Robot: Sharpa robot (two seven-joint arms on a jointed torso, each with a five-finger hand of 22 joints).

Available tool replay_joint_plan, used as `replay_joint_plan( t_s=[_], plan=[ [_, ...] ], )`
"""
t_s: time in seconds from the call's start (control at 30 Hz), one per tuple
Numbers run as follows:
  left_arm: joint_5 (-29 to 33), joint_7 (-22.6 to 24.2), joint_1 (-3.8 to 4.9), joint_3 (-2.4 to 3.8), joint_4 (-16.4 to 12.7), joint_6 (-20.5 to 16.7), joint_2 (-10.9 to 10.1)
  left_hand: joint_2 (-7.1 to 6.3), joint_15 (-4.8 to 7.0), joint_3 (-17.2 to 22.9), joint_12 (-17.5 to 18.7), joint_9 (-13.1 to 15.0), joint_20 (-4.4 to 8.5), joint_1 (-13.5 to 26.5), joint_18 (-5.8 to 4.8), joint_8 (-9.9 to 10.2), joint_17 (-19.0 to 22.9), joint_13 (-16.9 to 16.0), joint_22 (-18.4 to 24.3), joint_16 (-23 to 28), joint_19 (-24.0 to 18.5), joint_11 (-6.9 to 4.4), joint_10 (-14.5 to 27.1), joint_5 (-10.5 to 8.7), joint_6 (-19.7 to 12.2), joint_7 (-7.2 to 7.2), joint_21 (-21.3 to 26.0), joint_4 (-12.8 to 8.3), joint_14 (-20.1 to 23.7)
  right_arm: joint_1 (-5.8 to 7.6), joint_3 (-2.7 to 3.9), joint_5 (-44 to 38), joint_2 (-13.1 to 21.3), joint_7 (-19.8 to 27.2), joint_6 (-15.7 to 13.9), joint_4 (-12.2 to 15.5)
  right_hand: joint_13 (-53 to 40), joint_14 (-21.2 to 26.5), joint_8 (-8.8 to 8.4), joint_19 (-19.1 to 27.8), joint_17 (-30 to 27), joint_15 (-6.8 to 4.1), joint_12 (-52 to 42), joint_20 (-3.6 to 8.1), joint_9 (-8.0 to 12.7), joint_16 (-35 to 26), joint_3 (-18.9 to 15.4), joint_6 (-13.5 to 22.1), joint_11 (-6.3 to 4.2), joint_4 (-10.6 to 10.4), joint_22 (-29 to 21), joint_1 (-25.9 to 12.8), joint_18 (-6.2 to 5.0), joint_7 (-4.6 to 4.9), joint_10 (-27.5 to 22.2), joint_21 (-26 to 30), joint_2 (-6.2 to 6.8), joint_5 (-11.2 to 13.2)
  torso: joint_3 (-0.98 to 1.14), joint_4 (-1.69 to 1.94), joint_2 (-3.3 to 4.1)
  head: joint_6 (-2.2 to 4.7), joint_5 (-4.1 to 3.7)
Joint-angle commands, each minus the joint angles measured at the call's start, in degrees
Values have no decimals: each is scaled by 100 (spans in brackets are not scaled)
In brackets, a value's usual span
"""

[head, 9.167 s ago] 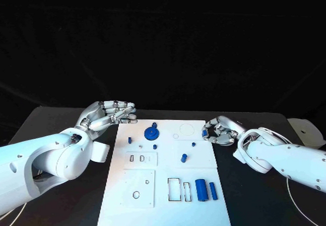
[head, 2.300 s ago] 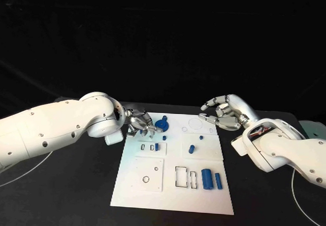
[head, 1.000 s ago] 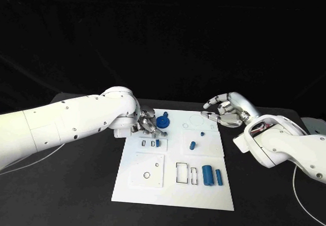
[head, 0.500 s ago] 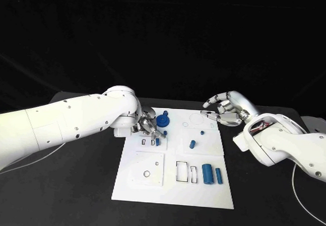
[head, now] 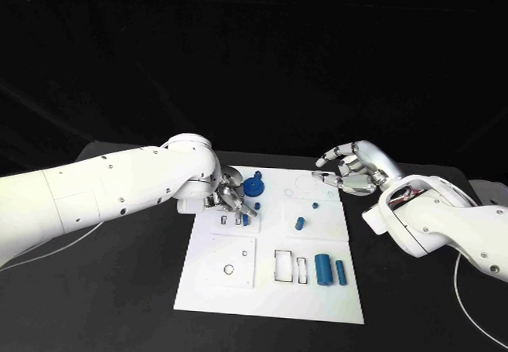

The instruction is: Assemble the parts on the task board

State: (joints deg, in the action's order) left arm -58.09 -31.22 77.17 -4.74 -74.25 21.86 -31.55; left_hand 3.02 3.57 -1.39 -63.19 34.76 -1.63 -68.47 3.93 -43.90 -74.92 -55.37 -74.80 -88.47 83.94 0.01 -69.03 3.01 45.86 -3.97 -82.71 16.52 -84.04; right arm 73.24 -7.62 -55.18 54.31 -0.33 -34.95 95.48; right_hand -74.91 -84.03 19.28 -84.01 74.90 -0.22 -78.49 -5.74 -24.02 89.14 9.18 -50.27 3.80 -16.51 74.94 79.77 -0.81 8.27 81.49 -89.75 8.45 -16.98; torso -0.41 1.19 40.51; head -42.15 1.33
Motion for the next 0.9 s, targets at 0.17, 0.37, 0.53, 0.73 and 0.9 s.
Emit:
replay_joint_plan(
  t_s=[0.17, 0.37, 0.53, 0.73, 0.9],
  plan=[
    [5, -20, -28, -8, 38, 168, 50, -3, 31, 126, -7, 44, 41, -138, -109, -30, -1336, 22, -16, -26, 194, -10, 68, 4, -62, -12, -35, 10, -542, -2, 0, -75, -13, -22, 97, -5, -622, -537, 33, -599, 1277, -39, 19, 35, -8, -23, 35, 41, -29, -11, 1506, -69, 81, -1, -6, -25, -14, -24, -1, -1, 3, -2, -2],
    [17, -20, -45, -14, 54, 162, 69, -18, 30, 225, 5, 71, 40, -198, -111, -19, -1341, 39, -28, -30, 194, -9, 95, 4, -85, -13, -41, 10, -543, -2, 0, -75, -21, -29, 105, -9, -622, -536, 36, -599, 1272, -39, 19, 35, -10, -25, 39, 42, -30, -12, 1506, -77, 81, -1, -5, -25, -18, -29, 2, -3, 3, -13, 3],
    [37, -15, -49, -16, 57, 140, 74, -36, 29, 381, 21, 101, 38, -272, -111, 0, -1341, 62, -33, -30, 191, -10, 124, 5, -101, -13, -44, 11, -543, -2, 0, -76, -28, -33, 110, -13, -622, -536, 36, -599, 1272, -39, 19, 35, -10, -25, 39, 42, -30, -12, 1506, -77, 81, -1, -5, -25, -18, -29, 4, -1, 1, -15, 7],
    [134, -7, -51, -17, 57, 89, 71, -136, 42, 917, 26, 160, 47, -481, -113, 63, -1340, 75, -56, -29, 188, -24, 154, 9, -117, 1, -54, 6, -542, -4, -1, -76, -41, -41, 121, -25, -626, -536, 37, -599, 1272, -39, 14, 35, -11, -26, 42, 43, -30, -11, 1506, -80, 81, -1, -1, -25, -21, -33, 5, -2, 0, -24, 7],
    [264, 6, -51, -15, 42, 25, 48, -424, 60, 2205, 64, 258, 69, -816, -114, 113, -1332, 123, -74, -22, 185, -52, 191, 13, -128, 18, -58, -53, -539, -9, -2, -76, -53, -45, 135, -38, -624, -535, 39, -599, 1269, -39, 15, 35, -12, -27, 45, 44, -30, -10, 1506, -81, 81, -2, -2, -25, -23, -37, 6, -6, 2, -28, 3]
  ],
)
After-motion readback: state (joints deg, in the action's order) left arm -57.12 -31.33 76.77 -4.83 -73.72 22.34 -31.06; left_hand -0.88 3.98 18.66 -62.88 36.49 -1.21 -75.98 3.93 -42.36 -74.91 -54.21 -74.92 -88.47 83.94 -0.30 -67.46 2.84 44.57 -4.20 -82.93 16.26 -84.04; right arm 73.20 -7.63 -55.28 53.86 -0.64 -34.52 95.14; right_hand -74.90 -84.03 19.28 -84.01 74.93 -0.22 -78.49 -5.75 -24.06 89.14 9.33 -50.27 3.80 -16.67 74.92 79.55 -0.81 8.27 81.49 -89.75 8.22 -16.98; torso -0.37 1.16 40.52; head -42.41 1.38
